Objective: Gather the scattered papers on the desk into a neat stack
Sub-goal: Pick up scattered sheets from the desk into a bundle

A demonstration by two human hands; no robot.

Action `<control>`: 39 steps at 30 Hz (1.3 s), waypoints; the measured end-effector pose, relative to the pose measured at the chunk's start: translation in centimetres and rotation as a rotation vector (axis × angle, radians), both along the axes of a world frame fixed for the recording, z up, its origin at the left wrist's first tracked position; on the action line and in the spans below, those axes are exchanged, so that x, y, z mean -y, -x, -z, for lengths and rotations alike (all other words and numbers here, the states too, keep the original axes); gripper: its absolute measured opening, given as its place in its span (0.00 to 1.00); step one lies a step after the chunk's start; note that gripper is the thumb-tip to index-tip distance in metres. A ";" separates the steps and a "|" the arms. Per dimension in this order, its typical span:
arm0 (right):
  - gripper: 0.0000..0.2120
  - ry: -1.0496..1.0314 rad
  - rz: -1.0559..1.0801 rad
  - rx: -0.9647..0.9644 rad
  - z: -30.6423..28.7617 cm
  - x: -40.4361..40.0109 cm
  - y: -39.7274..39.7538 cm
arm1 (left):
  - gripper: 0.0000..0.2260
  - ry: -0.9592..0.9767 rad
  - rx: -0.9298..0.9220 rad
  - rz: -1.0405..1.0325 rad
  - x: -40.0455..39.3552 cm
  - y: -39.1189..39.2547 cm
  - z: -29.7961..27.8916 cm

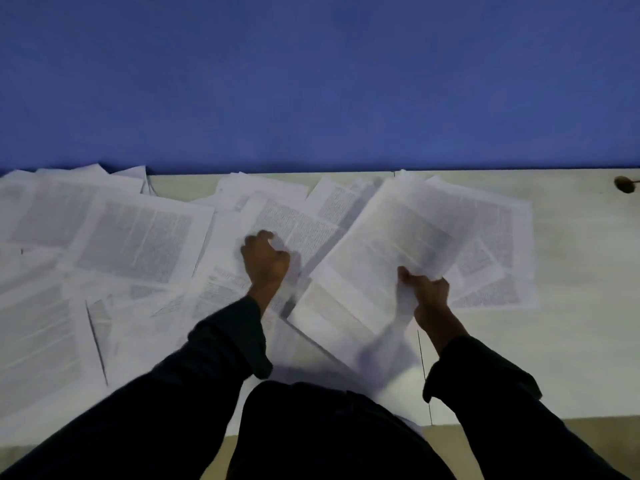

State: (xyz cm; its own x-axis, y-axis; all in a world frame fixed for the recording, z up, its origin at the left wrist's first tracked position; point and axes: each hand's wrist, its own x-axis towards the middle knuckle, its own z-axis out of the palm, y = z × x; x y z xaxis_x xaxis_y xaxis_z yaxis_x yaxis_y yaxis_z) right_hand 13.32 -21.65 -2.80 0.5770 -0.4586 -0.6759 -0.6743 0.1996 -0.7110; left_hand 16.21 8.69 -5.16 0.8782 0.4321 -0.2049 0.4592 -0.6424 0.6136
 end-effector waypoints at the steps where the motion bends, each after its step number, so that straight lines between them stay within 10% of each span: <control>1: 0.30 0.035 0.023 -0.037 -0.1 0.5 0.1 | 0.22 -0.075 -0.039 0.086 -1.0 -0.6 0.0; 11: 0.31 0.057 0.279 -0.135 -0.3 -1.6 2.6 | 0.62 -0.594 -0.178 1.190 0.3 -9.7 -1.5; 22: 0.29 0.016 0.250 -0.116 0.4 -8.0 5.3 | 0.40 -0.099 -0.455 0.796 -0.4 -9.5 -1.9; 28: 0.30 -0.029 0.191 -0.078 0.5 -7.1 4.6 | 0.26 0.464 -0.170 0.223 -0.7 -9.3 -3.7; 39: 0.25 0.055 -0.309 0.028 -1.4 -5.2 0.5 | 0.24 0.936 -0.459 0.475 1.1 -1.8 -2.6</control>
State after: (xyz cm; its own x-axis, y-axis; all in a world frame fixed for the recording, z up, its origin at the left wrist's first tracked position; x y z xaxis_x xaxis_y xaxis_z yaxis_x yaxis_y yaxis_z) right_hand 12.87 -16.45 -1.38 0.7129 -0.2935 -0.6368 -0.6769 -0.0510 -0.7343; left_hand 17.97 7.60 -2.57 0.6715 -0.4139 -0.6147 0.5964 -0.1906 0.7798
